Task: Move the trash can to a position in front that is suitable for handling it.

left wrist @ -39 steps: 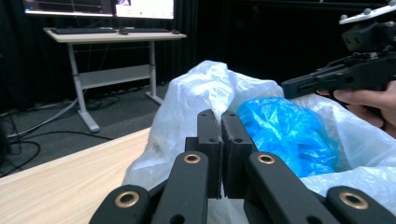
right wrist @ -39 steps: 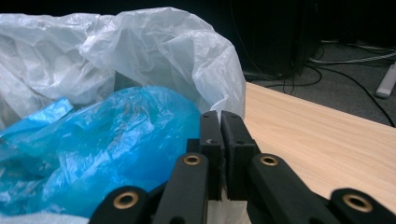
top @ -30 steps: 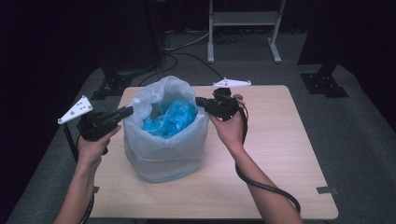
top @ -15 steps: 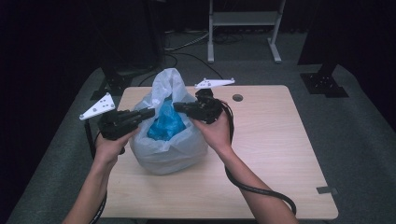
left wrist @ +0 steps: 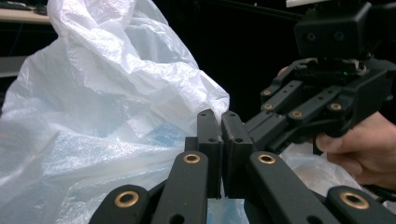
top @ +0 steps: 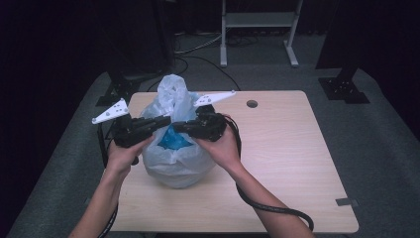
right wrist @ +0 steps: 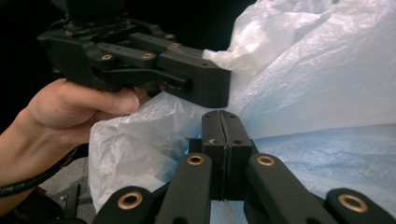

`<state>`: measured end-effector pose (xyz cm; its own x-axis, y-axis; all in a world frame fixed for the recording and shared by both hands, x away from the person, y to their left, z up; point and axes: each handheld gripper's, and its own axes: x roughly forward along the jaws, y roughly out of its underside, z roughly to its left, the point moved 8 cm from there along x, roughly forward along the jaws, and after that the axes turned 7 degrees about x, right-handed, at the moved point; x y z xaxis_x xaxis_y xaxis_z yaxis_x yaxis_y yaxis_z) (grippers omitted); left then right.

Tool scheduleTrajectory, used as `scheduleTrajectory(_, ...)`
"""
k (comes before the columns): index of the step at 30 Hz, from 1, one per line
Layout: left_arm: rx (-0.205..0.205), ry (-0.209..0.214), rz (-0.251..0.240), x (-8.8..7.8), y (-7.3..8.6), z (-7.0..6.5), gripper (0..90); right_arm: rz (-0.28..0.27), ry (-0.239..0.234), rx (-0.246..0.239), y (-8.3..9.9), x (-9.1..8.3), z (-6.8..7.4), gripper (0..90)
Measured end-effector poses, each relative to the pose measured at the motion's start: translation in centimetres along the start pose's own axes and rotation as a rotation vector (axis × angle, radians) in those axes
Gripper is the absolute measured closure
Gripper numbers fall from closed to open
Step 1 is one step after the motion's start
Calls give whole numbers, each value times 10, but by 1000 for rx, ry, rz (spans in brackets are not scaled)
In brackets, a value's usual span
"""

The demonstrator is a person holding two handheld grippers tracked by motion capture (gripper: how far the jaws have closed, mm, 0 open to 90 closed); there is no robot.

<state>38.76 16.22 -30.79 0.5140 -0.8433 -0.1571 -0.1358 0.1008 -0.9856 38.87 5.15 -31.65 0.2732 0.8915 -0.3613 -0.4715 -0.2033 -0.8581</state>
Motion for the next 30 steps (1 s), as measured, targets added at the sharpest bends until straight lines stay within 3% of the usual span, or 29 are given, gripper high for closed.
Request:
scheduleTrajectory(5,-77,39,-39,0,-1,2,795,11,-4,-19,2,2,3,895)
scheduleTrajectory(10,-132,82,-42,2,0,3,713,16,-11,-35,3,4,5,895)
scheduleTrajectory(17,-137,69,-1,6,2,3,633,34,-26,-68,7,8,11,895)
scheduleTrajectory(18,-124,48,14,7,2,4,649,40,-36,-76,8,9,13,895)
scheduleTrajectory(21,-93,22,22,8,2,4,821,44,-34,-89,9,10,14,892)
scheduleTrajectory(23,-64,0,24,8,2,3,862,41,-34,-88,9,9,14,881)
scheduleTrajectory(26,-59,-11,1,7,1,4,891,27,-50,-69,9,5,10,807)
scheduleTrajectory(27,-71,-8,-22,6,-1,5,891,5,-48,-56,8,0,7,706)
scheduleTrajectory(30,-87,3,-47,4,-4,6,892,-31,-34,-28,5,-6,2,593)
